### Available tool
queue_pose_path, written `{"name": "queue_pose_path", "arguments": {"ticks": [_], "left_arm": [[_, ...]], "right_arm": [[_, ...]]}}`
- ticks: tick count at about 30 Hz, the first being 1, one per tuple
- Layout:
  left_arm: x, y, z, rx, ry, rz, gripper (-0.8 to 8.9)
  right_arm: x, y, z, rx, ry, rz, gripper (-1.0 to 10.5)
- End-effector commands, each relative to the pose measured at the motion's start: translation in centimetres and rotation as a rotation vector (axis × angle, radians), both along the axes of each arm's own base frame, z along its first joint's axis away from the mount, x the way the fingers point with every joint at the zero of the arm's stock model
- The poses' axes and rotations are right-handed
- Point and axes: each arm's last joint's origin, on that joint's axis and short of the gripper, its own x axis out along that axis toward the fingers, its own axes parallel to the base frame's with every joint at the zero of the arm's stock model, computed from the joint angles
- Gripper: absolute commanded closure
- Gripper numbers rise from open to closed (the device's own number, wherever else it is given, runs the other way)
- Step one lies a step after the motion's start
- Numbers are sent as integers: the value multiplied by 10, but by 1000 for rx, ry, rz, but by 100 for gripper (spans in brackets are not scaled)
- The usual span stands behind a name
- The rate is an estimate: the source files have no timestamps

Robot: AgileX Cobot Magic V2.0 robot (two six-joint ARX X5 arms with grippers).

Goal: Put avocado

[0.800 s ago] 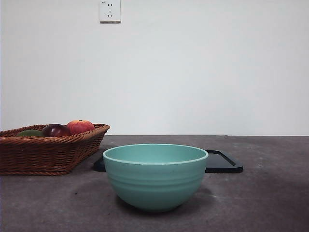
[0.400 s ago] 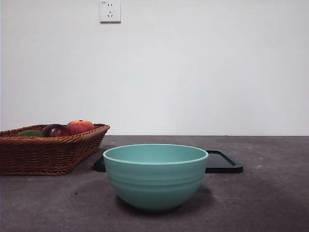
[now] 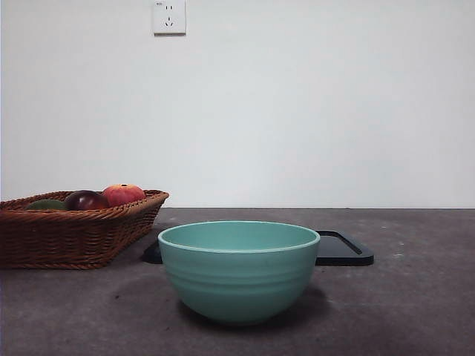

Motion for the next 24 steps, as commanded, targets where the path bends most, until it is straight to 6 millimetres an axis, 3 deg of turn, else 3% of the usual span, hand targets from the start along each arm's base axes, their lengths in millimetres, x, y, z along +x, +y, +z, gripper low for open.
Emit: {"name": "queue_pose_path", "arguments": {"ticks": [1,10,16,24], "left_arm": [[-4,-3,16,66,-36,-59,797],[-7,-16,33,114,13,-283,797],[-17,-16,30,134,115,-351,797],[-22,-16,19,140,243,-413,795]], "right_arm": [[3,2,15,-75,15,74,935],[6,11,43,-190,39,261,935],[-2,16,45,-283,15,364,935],[-6,17,44,-270,20,410,935]]}}
